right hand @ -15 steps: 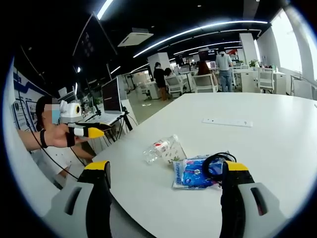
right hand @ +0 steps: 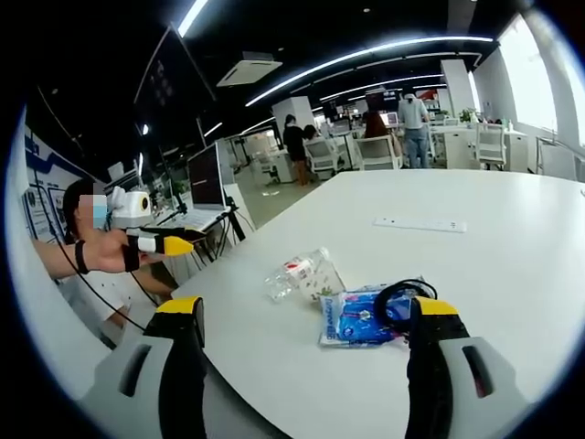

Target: Arrange the tabletop items into an orderly group along one side of the table until the central work area is clear of visible clutter.

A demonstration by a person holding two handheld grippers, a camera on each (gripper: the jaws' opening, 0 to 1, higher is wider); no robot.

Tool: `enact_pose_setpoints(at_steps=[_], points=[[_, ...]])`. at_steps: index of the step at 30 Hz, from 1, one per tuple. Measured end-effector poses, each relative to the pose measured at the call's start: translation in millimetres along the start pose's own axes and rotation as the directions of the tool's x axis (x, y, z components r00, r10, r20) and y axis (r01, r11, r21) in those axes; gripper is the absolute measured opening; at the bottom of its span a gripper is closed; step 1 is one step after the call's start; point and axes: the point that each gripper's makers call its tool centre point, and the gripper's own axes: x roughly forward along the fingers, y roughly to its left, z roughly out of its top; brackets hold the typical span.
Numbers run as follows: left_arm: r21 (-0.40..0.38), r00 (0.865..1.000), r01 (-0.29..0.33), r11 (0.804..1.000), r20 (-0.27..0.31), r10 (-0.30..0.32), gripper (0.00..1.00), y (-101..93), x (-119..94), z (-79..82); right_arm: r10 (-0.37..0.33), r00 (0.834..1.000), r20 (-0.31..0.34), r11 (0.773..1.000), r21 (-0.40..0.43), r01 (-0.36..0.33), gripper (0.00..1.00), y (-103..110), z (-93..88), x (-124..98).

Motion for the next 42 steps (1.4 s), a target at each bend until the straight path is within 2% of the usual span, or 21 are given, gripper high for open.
enact_pose_setpoints(at_steps=[17, 42], points=[[0.007, 1.0, 0.003, 1.0, -0.008, -0.003, 0.68, -3.5, 1, -1.9, 0.012, 1.0, -0.002, 1.0, 0.0, -0.012, 0.92, 3, -1.4, 0], [0.013, 1.0, 0.005, 1.0, -0.023, -0.005, 0.67, -1.5, 10, -2.8, 0.001, 1.0, -0.004, 1.0, 0.017, -0.001, 0.91, -2, -7.1, -6]])
